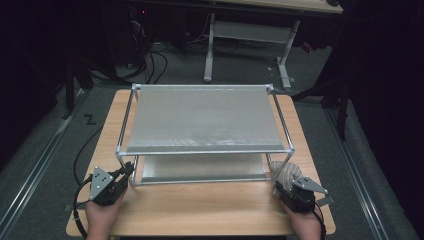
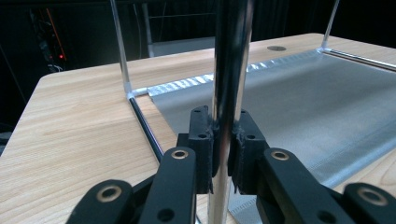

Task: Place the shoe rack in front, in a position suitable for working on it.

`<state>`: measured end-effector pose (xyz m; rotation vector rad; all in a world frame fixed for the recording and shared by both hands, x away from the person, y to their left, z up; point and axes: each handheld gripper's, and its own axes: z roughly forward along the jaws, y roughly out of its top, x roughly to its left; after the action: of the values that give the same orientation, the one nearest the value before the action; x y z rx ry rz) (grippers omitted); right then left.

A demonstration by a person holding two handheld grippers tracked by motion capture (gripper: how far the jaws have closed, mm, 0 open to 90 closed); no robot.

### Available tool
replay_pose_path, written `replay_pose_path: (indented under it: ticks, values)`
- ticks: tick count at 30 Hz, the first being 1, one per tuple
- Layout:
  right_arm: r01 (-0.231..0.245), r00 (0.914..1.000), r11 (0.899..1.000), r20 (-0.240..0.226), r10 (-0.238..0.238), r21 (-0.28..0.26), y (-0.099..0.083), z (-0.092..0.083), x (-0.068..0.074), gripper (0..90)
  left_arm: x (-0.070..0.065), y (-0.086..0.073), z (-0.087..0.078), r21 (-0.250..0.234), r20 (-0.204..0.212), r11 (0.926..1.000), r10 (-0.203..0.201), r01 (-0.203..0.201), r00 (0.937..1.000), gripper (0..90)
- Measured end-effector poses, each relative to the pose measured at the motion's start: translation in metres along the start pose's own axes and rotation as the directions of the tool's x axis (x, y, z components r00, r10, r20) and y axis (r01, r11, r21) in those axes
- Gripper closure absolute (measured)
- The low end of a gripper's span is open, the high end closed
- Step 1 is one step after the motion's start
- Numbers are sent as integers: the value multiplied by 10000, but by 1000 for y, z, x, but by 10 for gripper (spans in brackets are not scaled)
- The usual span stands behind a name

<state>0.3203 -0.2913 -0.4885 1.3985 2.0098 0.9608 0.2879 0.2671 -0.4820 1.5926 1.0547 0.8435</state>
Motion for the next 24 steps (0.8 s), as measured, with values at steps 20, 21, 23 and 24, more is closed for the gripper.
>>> replay_pose_path:
  ticks: [20, 21, 23, 24]
  values:
    - [323, 9989, 9501, 416, -204, -3101, 45, -61, 7, 649, 0, -1, 0, -28, 21, 10000, -13, 13, 10000, 802]
    - [298, 9991, 9479, 393, -182, -3172, 46, -63, 7, 649, 0, -1, 0, -24, 22, 10000, -16, 16, 10000, 802]
    - [302, 9991, 9493, 381, -192, -3128, 45, -61, 7, 651, 0, -1, 0, -21, 17, 10000, -11, 11, 10000, 802]
    - [302, 9991, 9493, 381, -192, -3128, 45, -61, 7, 651, 0, -1, 0, -21, 17, 10000, -11, 11, 10000, 801]
